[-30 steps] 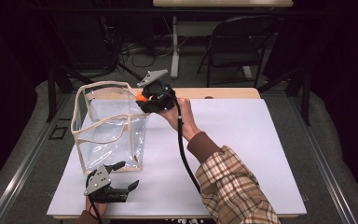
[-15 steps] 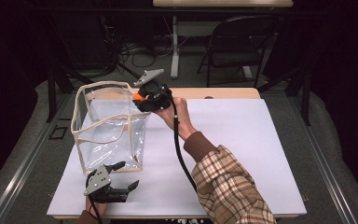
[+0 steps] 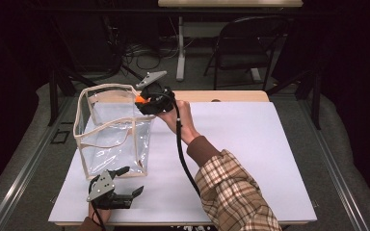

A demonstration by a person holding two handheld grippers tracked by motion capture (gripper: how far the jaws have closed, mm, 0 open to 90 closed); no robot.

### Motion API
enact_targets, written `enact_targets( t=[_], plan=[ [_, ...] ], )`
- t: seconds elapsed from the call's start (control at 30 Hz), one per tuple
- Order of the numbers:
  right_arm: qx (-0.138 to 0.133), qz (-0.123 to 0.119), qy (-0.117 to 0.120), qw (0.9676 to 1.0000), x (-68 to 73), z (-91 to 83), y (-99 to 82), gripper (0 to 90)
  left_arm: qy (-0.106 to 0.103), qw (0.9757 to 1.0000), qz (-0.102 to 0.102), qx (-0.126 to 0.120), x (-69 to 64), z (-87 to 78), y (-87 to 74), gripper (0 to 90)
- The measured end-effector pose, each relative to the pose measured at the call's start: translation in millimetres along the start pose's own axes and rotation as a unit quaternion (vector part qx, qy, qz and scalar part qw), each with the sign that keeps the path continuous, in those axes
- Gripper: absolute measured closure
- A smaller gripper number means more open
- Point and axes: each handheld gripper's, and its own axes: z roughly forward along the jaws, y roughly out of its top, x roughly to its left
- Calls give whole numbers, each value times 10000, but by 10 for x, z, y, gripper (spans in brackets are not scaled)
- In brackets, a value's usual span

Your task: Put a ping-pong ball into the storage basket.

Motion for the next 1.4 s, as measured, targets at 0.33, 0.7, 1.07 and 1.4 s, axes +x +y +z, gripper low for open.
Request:
enact_targets(
  t=[0.33, 0.7, 1.07, 1.4],
  plan=[
    [3, 67, 38, 10000, 7, 43, -3, 504, 18, 10000, 6, -15, -2, 0, 0, 159],
    [19, 83, 91, 9999, 13, 109, -8, 505, 5, 10000, 11, -3, 4, -3, -1, 159],
    [66, 86, 163, 9998, 54, 178, -2, 504, -3, 10000, 3, -8, 6, -4, -1, 159],
    [105, 82, 200, 9997, 103, 242, 18, 504, 1, 10000, 3, -10, 2, -5, 0, 159]
  ],
)
